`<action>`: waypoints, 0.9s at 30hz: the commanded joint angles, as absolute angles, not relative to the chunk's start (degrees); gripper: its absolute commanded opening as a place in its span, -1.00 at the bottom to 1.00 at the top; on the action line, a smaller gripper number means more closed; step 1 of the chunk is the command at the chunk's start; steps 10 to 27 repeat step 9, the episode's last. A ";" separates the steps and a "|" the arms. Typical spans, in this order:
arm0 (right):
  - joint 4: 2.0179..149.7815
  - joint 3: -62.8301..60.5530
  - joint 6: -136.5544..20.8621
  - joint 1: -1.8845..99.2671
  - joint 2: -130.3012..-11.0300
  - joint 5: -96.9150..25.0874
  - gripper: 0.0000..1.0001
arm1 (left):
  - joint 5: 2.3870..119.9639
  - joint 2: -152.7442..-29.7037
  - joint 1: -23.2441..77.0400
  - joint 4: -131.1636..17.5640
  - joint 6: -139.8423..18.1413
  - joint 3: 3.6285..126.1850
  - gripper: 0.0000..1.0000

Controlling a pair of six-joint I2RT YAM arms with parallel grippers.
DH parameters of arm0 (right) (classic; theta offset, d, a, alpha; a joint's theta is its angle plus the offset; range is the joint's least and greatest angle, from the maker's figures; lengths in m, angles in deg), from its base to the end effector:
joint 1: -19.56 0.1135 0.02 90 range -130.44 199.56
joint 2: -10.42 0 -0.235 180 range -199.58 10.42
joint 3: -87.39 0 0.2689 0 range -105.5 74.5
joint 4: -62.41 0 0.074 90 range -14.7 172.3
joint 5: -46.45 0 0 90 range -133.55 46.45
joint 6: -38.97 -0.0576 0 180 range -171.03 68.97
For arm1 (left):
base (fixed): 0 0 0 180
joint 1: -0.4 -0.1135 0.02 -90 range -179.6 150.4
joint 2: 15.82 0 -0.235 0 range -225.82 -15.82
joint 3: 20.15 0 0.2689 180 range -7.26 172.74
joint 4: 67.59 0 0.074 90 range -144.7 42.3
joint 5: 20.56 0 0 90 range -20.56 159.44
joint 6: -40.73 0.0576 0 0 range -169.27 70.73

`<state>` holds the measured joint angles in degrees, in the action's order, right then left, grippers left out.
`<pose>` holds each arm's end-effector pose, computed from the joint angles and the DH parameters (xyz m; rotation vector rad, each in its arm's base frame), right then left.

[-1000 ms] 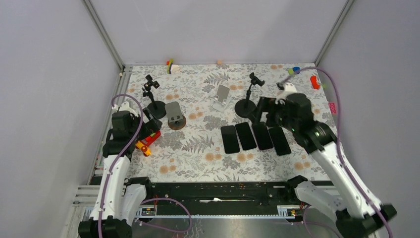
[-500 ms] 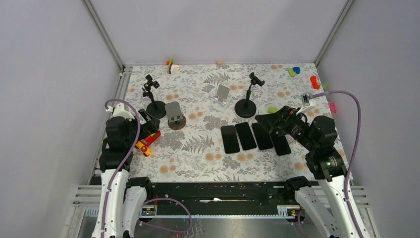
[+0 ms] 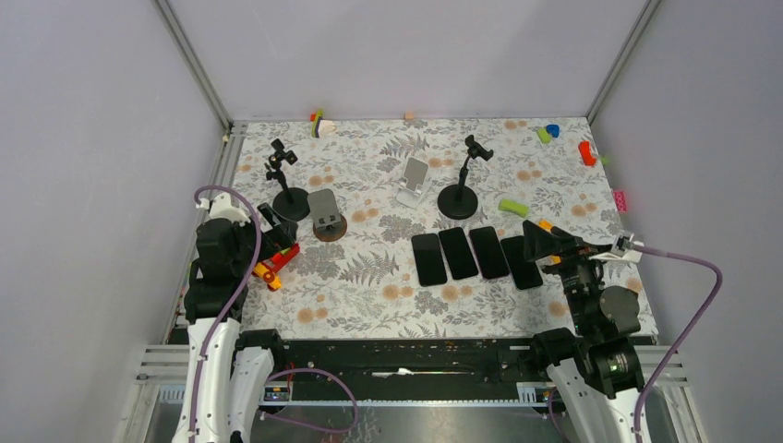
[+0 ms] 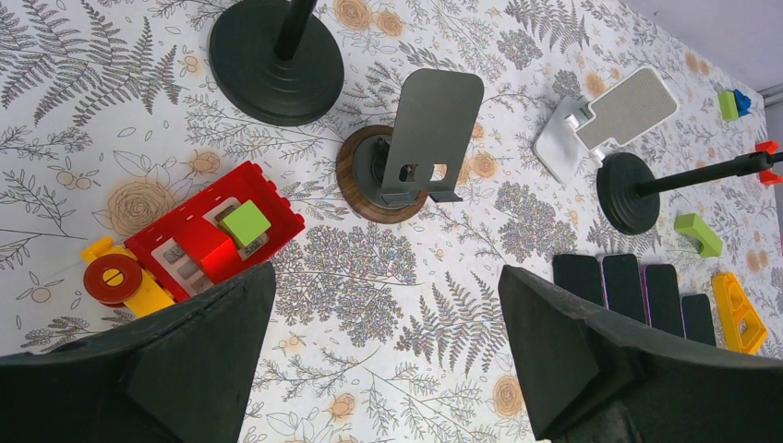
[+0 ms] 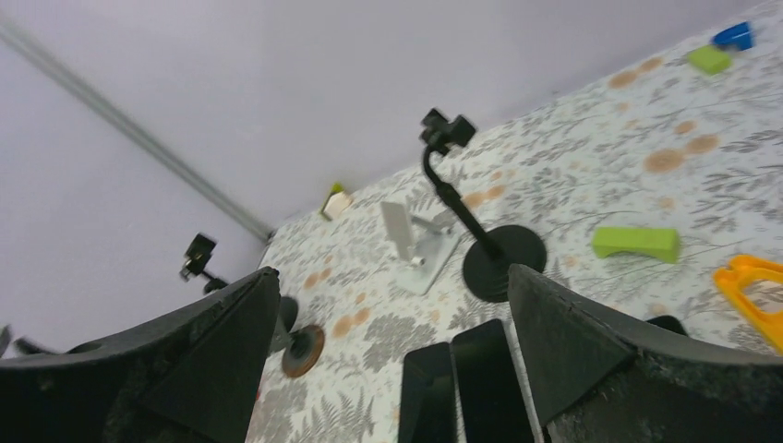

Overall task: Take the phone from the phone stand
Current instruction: Reset both arms

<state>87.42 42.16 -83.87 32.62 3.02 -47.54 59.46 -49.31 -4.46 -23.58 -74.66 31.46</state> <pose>0.1251 0.0249 0.3379 0.2950 1.3431 0.6272 0.1973 0.0068 0.2697 -0.4237 1.9941 -0.4020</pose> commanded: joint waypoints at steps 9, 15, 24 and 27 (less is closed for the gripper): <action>84.85 46.17 -82.56 32.45 7.35 -60.17 0.99 | 60.26 -49.57 -4.44 -26.22 -73.76 31.50 0.98; 84.85 46.17 -82.56 32.45 7.35 -60.17 0.99 | 60.26 -49.57 -4.44 -26.22 -73.76 31.50 0.98; 84.85 46.17 -82.56 32.45 7.35 -60.17 0.99 | 60.26 -49.57 -4.44 -26.22 -73.76 31.50 0.98; 84.85 46.17 -82.56 32.45 7.35 -60.17 0.99 | 60.26 -49.57 -4.44 -26.22 -73.76 31.50 0.98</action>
